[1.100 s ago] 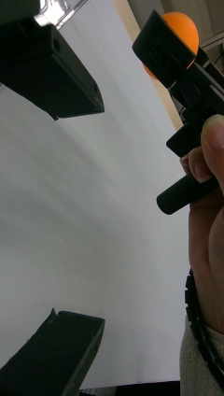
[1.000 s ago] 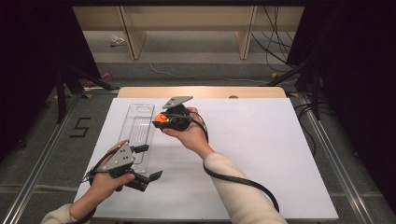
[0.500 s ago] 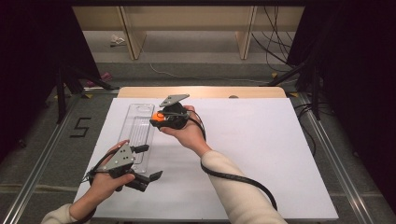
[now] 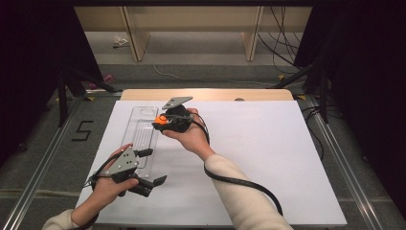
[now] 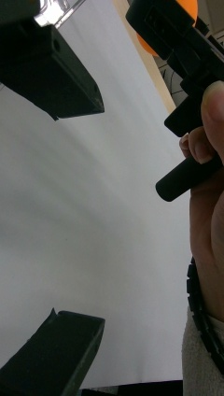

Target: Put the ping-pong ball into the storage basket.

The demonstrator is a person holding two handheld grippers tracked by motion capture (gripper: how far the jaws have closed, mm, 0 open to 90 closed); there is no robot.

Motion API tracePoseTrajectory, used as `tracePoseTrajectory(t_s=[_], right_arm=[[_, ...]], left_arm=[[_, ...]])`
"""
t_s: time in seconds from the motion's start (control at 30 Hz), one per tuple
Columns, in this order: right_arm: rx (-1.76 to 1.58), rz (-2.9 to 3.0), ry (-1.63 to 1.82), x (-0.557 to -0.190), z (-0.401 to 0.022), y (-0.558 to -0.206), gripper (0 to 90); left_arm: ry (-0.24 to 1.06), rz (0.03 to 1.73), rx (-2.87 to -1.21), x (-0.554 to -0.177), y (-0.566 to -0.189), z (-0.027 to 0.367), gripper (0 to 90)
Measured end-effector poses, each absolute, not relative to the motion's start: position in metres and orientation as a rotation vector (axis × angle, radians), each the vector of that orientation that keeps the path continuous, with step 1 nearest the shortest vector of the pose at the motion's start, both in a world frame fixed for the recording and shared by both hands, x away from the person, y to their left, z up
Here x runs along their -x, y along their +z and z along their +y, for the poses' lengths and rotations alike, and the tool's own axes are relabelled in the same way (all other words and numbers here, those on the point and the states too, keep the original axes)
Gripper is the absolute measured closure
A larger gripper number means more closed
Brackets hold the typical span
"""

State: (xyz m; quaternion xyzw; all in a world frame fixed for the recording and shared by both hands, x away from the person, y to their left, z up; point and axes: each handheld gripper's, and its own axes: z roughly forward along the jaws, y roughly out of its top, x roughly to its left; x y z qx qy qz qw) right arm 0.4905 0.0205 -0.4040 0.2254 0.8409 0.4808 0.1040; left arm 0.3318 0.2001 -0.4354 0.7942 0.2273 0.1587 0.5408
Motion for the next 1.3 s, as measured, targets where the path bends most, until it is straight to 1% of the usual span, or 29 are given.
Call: tracePoseTrajectory(t_s=[1.3], right_arm=[[-0.653, 2.511, 1.406, -0.498, 0.039, -0.402, 51.5]], left_arm=[[0.373, 0.536, -1.891, -0.331, -0.436, 0.199, 0.5]])
